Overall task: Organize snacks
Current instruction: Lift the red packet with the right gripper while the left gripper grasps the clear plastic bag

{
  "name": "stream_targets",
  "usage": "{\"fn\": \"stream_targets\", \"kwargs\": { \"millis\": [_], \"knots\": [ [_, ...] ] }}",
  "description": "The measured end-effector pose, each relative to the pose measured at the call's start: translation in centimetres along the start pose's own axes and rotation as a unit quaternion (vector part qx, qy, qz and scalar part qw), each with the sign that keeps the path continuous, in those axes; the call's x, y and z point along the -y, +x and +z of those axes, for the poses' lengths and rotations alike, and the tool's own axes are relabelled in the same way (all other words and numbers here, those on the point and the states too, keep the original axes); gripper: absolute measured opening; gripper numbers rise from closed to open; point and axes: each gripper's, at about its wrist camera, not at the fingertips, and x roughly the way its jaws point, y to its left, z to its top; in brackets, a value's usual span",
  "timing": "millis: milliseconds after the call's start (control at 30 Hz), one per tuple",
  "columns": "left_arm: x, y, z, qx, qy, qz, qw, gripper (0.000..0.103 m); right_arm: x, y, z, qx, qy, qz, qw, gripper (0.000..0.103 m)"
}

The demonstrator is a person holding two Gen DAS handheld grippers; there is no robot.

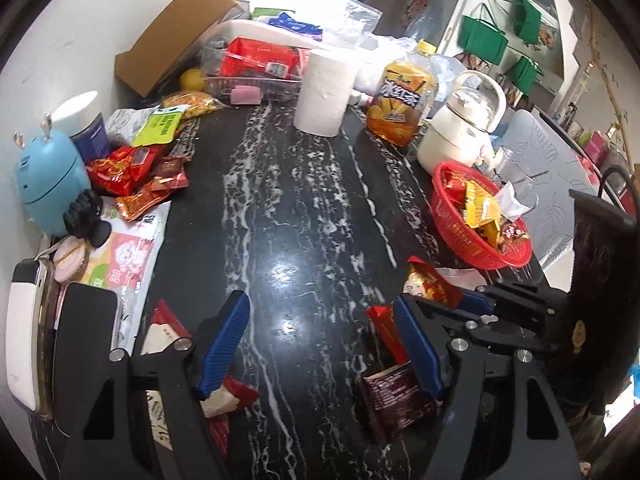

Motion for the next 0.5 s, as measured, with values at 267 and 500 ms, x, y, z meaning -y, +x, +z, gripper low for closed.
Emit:
{"fn": "stream_targets", "kwargs": {
  "millis": [267,500],
  "knots": [
    [2.2,1.2,0.0,-0.021,0.014,-0.034,0.9991,0.073,1.0,-3.5,-0.6,0.028,0.02,-0.02,0.999,0.02],
    [5.6,2.2,0.0,-0.035,0.05,-0.041,0.9973,0.073,3.1,-6.3,-2.5,0.044,0.051,-0.041,0.997,0.02]
  ]
}}
